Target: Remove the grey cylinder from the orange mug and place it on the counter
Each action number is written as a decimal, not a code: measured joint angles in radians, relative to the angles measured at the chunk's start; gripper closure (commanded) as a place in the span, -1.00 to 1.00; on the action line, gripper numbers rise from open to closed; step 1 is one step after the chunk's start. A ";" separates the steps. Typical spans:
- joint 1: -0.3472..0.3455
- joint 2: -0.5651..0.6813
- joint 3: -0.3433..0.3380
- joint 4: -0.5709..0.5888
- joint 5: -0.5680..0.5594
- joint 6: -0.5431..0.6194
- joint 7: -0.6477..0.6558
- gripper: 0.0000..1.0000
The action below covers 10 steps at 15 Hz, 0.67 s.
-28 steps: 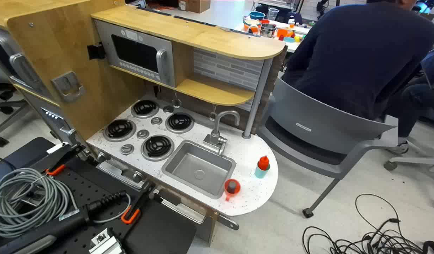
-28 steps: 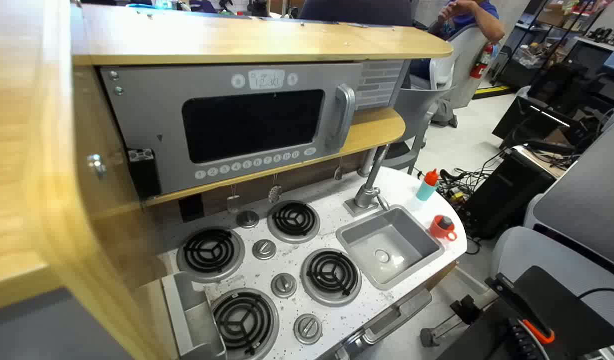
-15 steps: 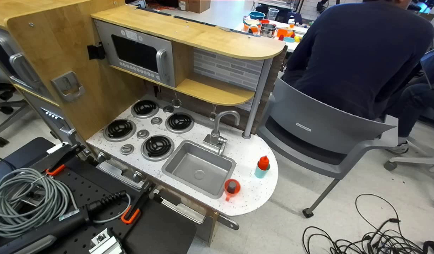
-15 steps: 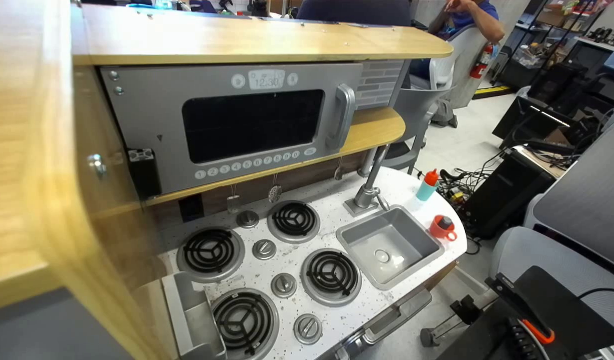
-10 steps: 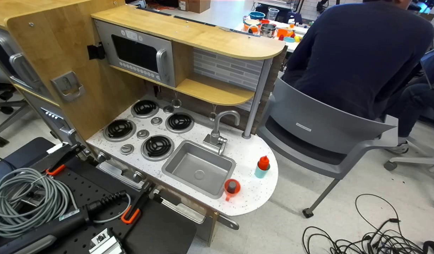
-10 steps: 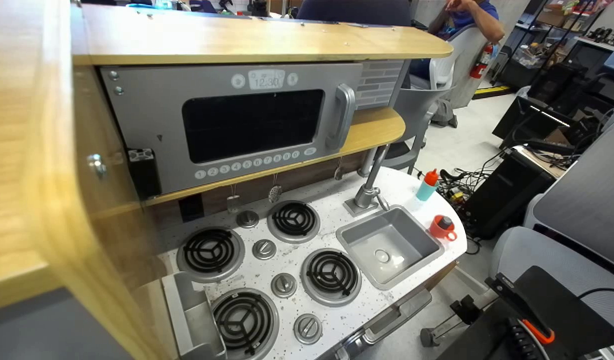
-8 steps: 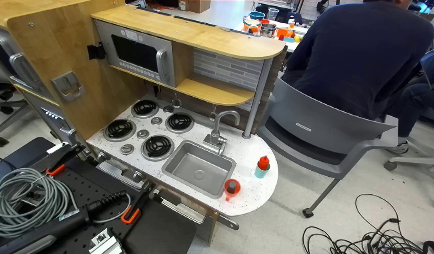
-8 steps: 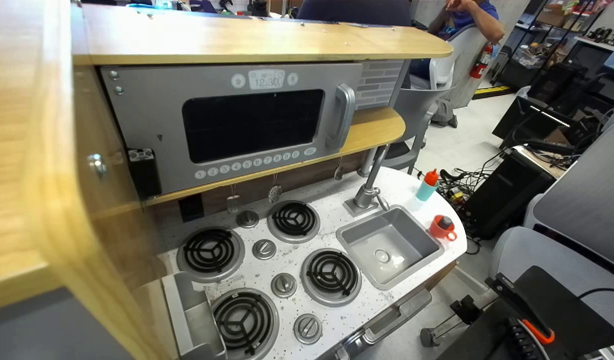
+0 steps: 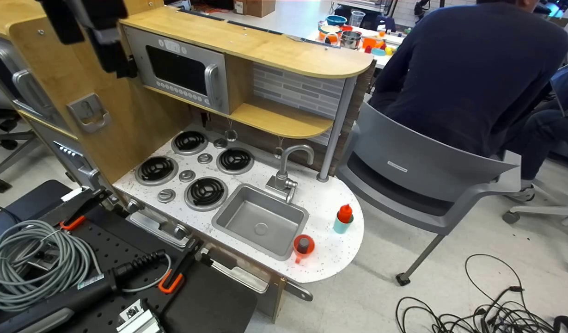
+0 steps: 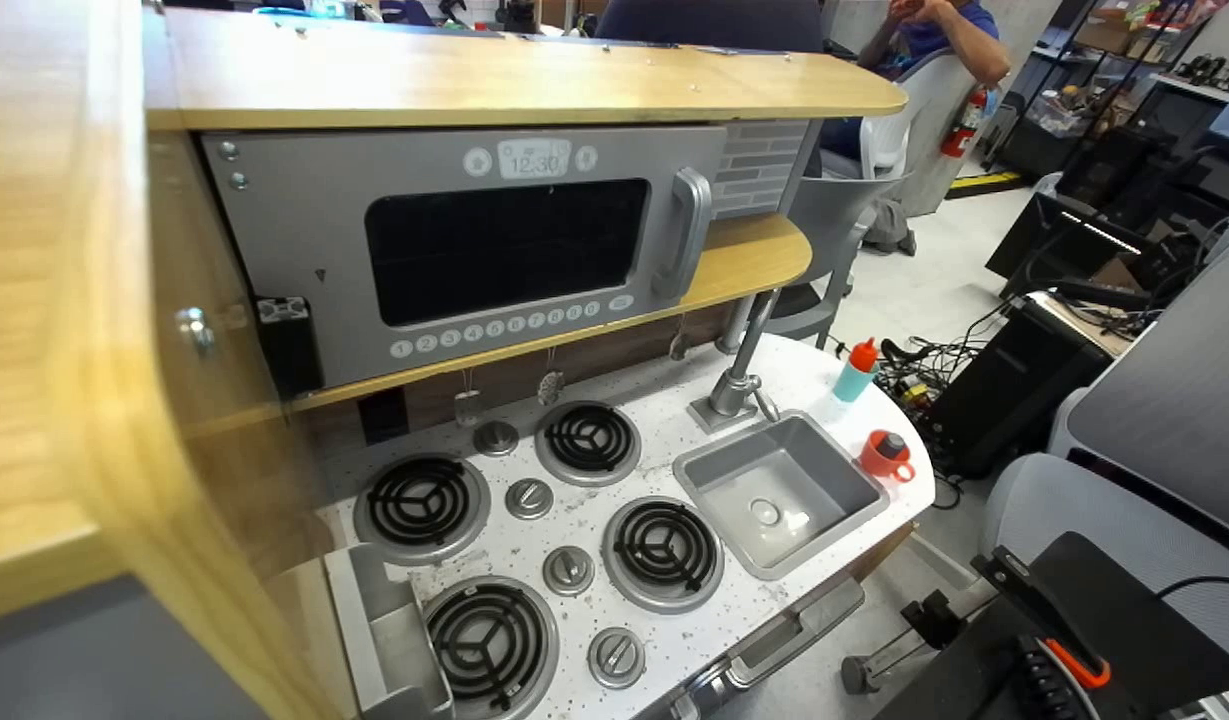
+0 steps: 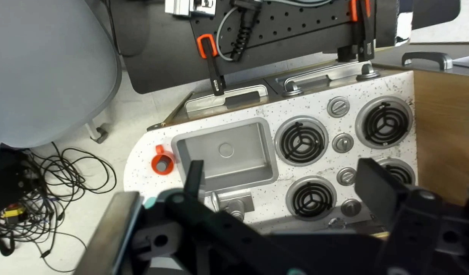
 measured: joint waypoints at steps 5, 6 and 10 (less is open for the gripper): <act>-0.020 0.128 -0.082 -0.008 -0.027 0.154 -0.171 -1.00; -0.023 0.156 -0.098 -0.009 -0.031 0.187 -0.211 -1.00; -0.045 0.283 -0.155 -0.009 -0.032 0.327 -0.325 -1.00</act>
